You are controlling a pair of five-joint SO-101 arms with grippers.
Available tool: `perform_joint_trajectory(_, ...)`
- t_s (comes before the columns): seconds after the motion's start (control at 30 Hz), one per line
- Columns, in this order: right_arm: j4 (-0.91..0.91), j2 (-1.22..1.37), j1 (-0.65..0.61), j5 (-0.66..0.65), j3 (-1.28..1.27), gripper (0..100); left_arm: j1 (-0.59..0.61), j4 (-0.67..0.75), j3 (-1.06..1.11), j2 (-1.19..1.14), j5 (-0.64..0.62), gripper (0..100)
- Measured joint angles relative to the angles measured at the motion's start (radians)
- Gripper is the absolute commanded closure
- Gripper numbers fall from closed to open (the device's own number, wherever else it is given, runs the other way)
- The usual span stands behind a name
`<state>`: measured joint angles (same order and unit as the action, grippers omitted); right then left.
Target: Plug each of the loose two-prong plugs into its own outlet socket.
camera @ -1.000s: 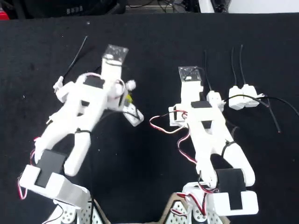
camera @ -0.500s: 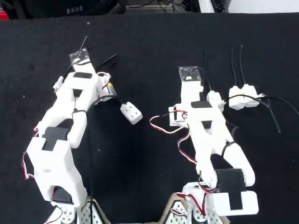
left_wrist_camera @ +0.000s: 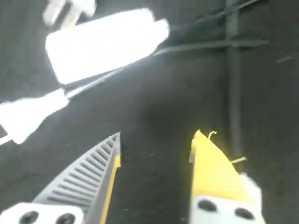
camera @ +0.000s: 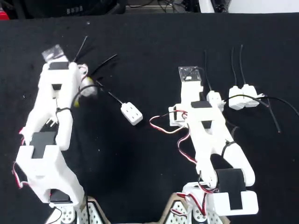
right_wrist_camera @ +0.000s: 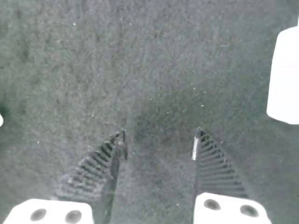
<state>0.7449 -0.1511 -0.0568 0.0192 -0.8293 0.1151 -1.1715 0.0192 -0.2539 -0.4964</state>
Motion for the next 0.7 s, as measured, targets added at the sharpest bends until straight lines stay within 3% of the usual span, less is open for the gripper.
perform_joint_trajectory(0.13,0.000,0.000,0.000,0.000,0.000,78.7,-0.069,0.114,-0.020,-0.028,-0.014,74)
perform_joint_trajectory(0.33,0.000,0.000,0.000,0.000,0.000,78.7,-0.084,0.227,-0.021,-0.149,-0.164,72)
perform_joint_trajectory(0.7,0.000,0.000,0.000,0.000,0.000,78.7,-0.012,0.029,-0.080,-0.242,-0.190,77)
